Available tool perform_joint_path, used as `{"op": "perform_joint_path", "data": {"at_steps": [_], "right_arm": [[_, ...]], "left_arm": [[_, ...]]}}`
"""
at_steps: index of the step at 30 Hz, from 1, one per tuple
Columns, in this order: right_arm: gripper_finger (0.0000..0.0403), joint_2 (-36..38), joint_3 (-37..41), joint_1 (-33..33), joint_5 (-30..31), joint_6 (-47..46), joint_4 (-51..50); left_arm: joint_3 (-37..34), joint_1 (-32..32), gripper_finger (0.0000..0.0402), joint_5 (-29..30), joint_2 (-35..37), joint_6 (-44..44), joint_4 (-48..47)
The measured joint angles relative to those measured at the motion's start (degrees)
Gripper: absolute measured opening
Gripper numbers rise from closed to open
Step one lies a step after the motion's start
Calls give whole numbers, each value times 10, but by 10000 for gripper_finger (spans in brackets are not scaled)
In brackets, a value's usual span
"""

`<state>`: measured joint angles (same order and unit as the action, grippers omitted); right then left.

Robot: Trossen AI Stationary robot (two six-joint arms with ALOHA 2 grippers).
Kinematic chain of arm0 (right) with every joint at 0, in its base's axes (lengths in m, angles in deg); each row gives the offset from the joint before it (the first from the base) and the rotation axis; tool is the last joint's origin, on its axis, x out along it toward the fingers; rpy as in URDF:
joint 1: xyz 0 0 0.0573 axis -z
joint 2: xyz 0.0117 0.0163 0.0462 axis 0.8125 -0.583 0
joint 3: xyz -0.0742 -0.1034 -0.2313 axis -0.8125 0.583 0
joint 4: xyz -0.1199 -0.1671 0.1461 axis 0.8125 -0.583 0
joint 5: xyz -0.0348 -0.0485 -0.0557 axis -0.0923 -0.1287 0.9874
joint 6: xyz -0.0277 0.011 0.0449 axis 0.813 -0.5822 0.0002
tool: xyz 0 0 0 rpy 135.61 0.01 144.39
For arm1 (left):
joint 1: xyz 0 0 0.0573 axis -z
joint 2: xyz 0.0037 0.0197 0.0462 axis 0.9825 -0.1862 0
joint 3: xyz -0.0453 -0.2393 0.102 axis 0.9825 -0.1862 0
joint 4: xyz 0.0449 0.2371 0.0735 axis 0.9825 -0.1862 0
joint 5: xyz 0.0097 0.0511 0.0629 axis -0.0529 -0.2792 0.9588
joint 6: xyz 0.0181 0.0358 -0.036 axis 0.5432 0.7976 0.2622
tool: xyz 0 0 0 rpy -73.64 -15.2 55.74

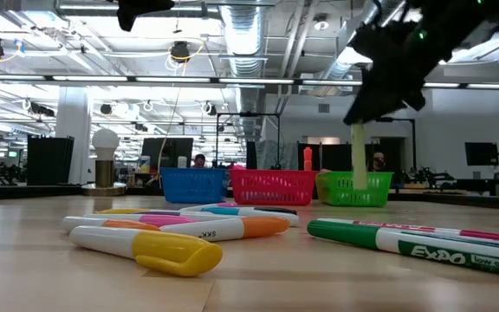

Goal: Pick & Place Markers
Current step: Put the light green highlighter pen into the red bin

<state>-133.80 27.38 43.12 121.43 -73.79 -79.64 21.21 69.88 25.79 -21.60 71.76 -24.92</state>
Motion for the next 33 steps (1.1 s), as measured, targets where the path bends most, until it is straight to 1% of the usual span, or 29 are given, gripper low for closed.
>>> {"op": "perform_joint_path", "data": {"at_steps": [3,5,13,17,20,24,28,30,33], "right_arm": [[51,0,-36,10,3,0,-42],[51,0,-62,22,3,0,-61],[52,0,-172,89,-35,76,-102],[52,-1,-205,142,-51,103,-112],[52,-17,-218,187,-84,123,-103],[52,-67,-247,232,-131,146,-84],[52,-143,-306,246,-158,193,-93],[52,-181,-347,250,-165,214,-122],[52,-234,-413,257,-168,233,-197]], "left_arm": [[0,0,140,0,0,-62,0],[0,0,140,0,1,-84,0],[0,0,140,0,1,-84,2],[11,0,140,0,1,-84,5],[27,0,140,1,1,-84,7],[36,0,140,23,2,-77,4],[36,0,140,28,0,-74,1],[36,0,140,31,0,-73,0],[36,0,140,59,0,-69,0]]}}
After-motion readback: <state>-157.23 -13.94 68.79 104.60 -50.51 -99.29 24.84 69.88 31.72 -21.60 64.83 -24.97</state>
